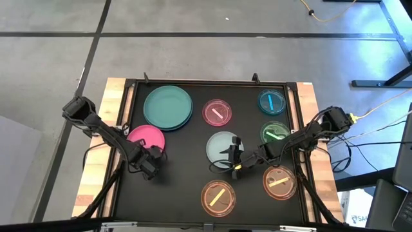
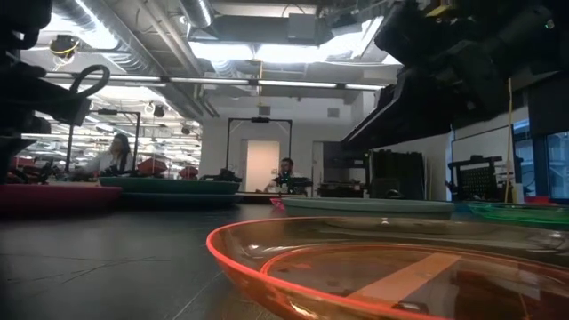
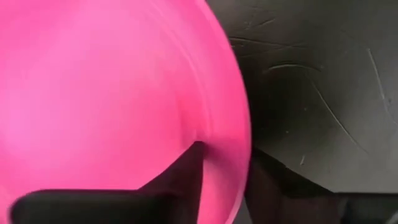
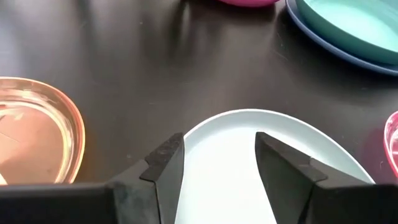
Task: Stack plastic plates
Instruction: Stack the pink plate on top of the green plate
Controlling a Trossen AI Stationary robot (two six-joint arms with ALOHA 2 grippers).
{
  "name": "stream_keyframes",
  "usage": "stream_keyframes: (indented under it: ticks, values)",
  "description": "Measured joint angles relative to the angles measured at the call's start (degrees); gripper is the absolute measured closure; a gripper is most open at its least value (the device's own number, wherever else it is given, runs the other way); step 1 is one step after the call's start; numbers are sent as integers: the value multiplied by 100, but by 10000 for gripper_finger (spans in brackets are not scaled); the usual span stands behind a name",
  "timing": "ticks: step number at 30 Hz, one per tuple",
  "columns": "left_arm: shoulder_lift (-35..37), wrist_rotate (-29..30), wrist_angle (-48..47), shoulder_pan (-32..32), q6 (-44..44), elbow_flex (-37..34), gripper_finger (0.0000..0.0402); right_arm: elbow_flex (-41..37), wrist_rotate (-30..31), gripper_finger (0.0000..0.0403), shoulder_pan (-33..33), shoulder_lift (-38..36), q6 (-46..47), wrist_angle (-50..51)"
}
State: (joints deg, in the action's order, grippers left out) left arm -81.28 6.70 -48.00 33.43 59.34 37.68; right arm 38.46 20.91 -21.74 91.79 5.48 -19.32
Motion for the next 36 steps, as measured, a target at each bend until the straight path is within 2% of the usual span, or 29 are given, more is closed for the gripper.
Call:
stream_keyframes:
  ticks: [6,11,14,17,21,24,29,36]
  values:
    - [10,-183,-40,41,-14,78,375,0,-2,214,0,0,-1,-56]
    - [31,-500,-407,158,-30,695,386,0,-4,214,0,1,-2,-56]
    - [106,-377,-771,220,-99,1258,389,0,-7,214,-2,1,-3,-24]
    - [211,134,-1244,232,-226,1816,391,0,-19,214,-4,0,-1,-16]
    - [223,1172,-1737,198,-637,2458,391,0,-56,214,-4,0,-3,0]
    - [229,1987,-1756,75,-1143,2664,391,0,-57,214,-4,2,-3,29]
    - [225,3231,-1626,-465,-1970,2446,391,0,-58,214,-4,1,-3,38]
    - [214,3280,-297,-1585,-3396,1374,390,0,-57,214,-4,2,-2,102]
